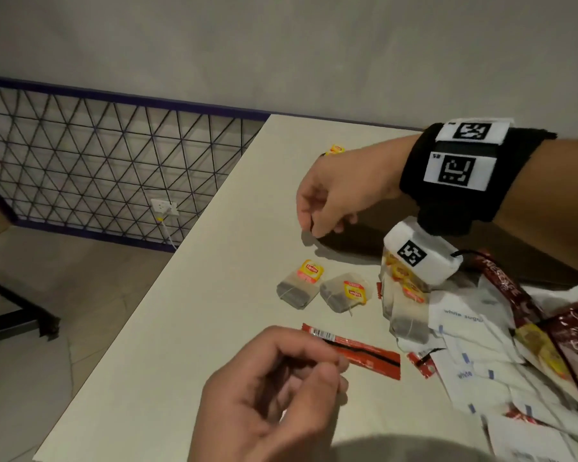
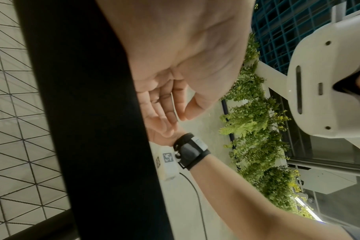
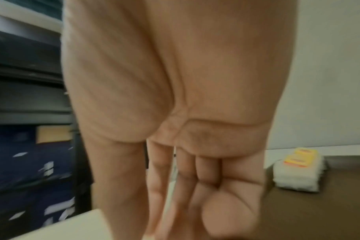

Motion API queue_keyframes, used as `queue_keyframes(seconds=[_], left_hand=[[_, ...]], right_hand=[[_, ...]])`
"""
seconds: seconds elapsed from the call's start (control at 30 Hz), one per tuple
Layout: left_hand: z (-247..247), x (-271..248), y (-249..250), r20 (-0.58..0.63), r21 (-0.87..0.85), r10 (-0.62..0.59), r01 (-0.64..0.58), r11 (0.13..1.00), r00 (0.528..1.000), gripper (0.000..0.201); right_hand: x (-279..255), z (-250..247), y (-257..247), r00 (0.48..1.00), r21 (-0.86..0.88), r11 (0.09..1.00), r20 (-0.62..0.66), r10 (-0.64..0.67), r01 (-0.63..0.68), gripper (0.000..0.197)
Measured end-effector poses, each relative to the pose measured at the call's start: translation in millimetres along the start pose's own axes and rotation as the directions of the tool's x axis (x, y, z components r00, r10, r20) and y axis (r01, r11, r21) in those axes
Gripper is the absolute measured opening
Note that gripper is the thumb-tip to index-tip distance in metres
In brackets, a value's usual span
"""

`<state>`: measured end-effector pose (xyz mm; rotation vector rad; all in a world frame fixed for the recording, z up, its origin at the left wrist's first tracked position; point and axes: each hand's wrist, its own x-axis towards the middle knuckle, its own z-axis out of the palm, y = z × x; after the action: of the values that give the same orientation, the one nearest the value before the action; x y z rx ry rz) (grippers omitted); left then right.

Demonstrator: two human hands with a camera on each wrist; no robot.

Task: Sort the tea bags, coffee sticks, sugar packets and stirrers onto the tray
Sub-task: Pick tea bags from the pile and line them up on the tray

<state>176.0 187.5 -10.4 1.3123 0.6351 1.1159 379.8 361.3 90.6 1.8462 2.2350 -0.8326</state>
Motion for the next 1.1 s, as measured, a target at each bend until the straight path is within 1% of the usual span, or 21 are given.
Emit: queue_keyframes(seconds=[0.03, 0.07, 0.1, 0.13, 0.17, 0.2, 0.27, 0.33, 0.4, 0.53, 0.63, 0.73, 0.83, 0.9, 0.97, 1.03, 1.1], left_hand=[[1, -6, -5, -0.097, -0.015, 0.026, -0.028, 1.0, 0.995, 0.015], [3, -9, -4, -0.135, -0.017, -0.005, 0.002, 1.0, 0.991, 0.015], [6, -6, -2, -0.171, -0.061, -0.053, 0.043, 0.997, 0.984, 0.01], [7, -7, -3, -0.181, -0.093, -0.084, 0.068, 0.993, 0.98, 0.004], [6, -7, -5, -0.184, -0.064, -0.08, 0.069, 0.996, 0.98, 0.003], [5, -8, -5, -0.169, 0.0, -0.035, 0.035, 0.999, 0.985, 0.006], [3, -6, 0, -0.134, 0.066, 0.024, -0.015, 0.998, 0.991, 0.009], [1, -7, 1, -0.121, 0.061, 0.033, -0.026, 0.998, 0.992, 0.016], [1, -7, 1, -0.14, 0.071, 0.024, -0.015, 0.997, 0.99, 0.016], [1, -6, 0, -0.137, 0.095, 0.035, -0.022, 0.995, 0.99, 0.015], [-1, -5, -4, -0.167, 0.109, 0.043, -0.025, 0.994, 0.985, 0.016], [-2, -5, -7, -0.212, 0.083, 0.053, -0.036, 0.996, 0.976, 0.007], [-1, -4, -4, -0.26, 0.089, 0.066, -0.044, 0.995, 0.963, 0.016], [0, -4, -4, -0.293, 0.086, 0.057, -0.033, 0.996, 0.955, 0.022], [0, -4, -4, -0.304, 0.056, 0.045, -0.029, 0.998, 0.952, 0.024], [-2, -4, -5, -0.282, 0.048, 0.05, -0.038, 0.998, 0.958, 0.026], [-2, -5, -3, -0.22, 0.052, 0.047, -0.037, 0.998, 0.974, 0.023]], right_hand=[[-7, 11, -10, 0.995, -0.119, 0.993, 0.102, -0.002, 0.014, 0.014], [-13, 21, -18, 0.986, -0.259, 0.966, 0.168, 0.023, 0.021, 0.014], [-17, 31, -22, 0.979, -0.397, 0.917, 0.193, 0.059, 0.023, 0.012], [-22, 39, -24, 0.979, -0.506, 0.862, 0.186, 0.079, 0.027, 0.008], [-27, 45, -24, 0.983, -0.579, 0.815, 0.16, 0.086, 0.023, 0.004], [-33, 48, -23, 0.989, -0.62, 0.785, 0.123, 0.088, 0.007, 0.003], [-44, 48, -18, 0.994, -0.635, 0.772, 0.058, 0.088, -0.031, 0.01], [-52, 48, -15, 0.995, -0.604, 0.795, 0.024, 0.098, -0.063, 0.021], [-56, 53, -13, 0.994, -0.558, 0.826, 0.027, 0.109, -0.076, 0.029], [-59, 66, -13, 0.997, -0.438, 0.897, 0.011, 0.073, -0.061, 0.021], [-63, 70, -17, 0.999, -0.374, 0.926, -0.004, 0.053, -0.05, 0.019], [-68, 70, -21, 1.0, -0.291, 0.957, -0.03, 0.0, -0.009, 0.019], [-80, 65, -28, 0.996, -0.173, 0.983, -0.056, -0.067, 0.056, 0.015], [-91, 58, -35, 0.993, -0.071, 0.992, -0.045, -0.11, 0.107, 0.015], [-106, 52, -43, 0.987, 0.047, 0.986, -0.008, -0.162, 0.162, 0.016], [-119, 51, -48, 0.978, 0.158, 0.966, 0.021, -0.209, 0.204, 0.017], [-130, 55, -51, 0.97, 0.259, 0.938, 0.017, -0.244, 0.231, 0.02]])
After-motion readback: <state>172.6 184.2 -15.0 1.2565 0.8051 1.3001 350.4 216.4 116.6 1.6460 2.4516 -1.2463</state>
